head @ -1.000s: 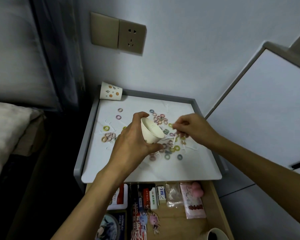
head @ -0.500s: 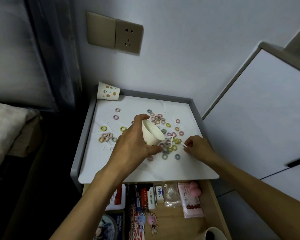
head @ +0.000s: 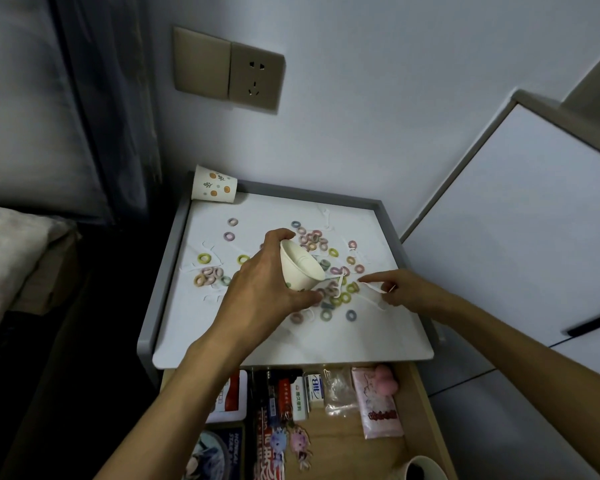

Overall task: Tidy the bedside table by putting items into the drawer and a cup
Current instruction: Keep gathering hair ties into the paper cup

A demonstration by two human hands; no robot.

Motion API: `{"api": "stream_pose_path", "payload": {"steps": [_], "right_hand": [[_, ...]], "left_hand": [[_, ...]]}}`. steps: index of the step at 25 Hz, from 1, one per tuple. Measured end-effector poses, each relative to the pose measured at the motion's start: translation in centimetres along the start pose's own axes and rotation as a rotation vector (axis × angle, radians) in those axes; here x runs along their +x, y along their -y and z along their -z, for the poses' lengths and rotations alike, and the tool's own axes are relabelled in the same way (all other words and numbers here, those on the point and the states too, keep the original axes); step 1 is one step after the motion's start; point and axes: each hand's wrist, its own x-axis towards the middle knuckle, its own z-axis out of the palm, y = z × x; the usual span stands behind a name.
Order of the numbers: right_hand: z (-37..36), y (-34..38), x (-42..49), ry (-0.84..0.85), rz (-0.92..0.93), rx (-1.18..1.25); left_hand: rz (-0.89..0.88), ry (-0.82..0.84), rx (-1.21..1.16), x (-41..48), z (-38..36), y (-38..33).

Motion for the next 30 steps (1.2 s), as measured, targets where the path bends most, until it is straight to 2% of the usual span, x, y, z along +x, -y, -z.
{"api": "stream_pose_path", "payload": {"steps": [3, 7, 10, 12, 14, 17, 21, 23, 25, 28, 30], "right_hand": [[-0.9, -0.2, 0.1, -0.041, 0.006, -0.022], [-2.9, -0.2, 0.2, -0.281, 0.056, -0.123], [-3.7, -0.2, 0.6, -0.373, 0.081, -0.152], [-4.0, -0.2, 0.5, -0.368, 0.106, -0.21], [-4.4, -0.6, 0.3, -0.331, 0.15, -0.389], [-3.6, -0.7, -0.2, -0.231, 0.19, -0.546], [-0.8, 0.9, -1.0, -0.112, 0.179, -0.475], [0.6, 1.3, -0.3, -0.129, 0.119, -0.528], [1.8, 1.4, 1.5, -0.254, 0.084, -0.487], [2.7, 1.4, 5.1, -0.503, 0.042, -0.17], [2.2, 1.7, 6.9, -0.563, -0.012, -0.027]], "left_hand": [[0.002, 0.003, 0.008, 0.1, -0.1, 0.0], [0.007, 0.004, 0.01, 0.1, -0.2, 0.0], [0.011, 0.009, 0.012, 0.2, -0.3, 0.1], [0.011, 0.011, 0.014, 0.2, -0.4, 0.1], [0.011, 0.01, 0.013, 0.2, -0.4, 0.1], [0.005, 0.007, 0.011, 0.1, -0.3, 0.0], [0.006, 0.005, 0.012, 0.1, -0.2, 0.0], [0.008, 0.001, 0.016, 0.2, -0.2, 0.0], [0.01, -0.002, 0.015, 0.2, -0.2, 0.0], [0.014, -0.002, 0.008, 0.2, -0.3, 0.2], [0.016, -0.003, 0.009, 0.3, -0.3, 0.3]]}}
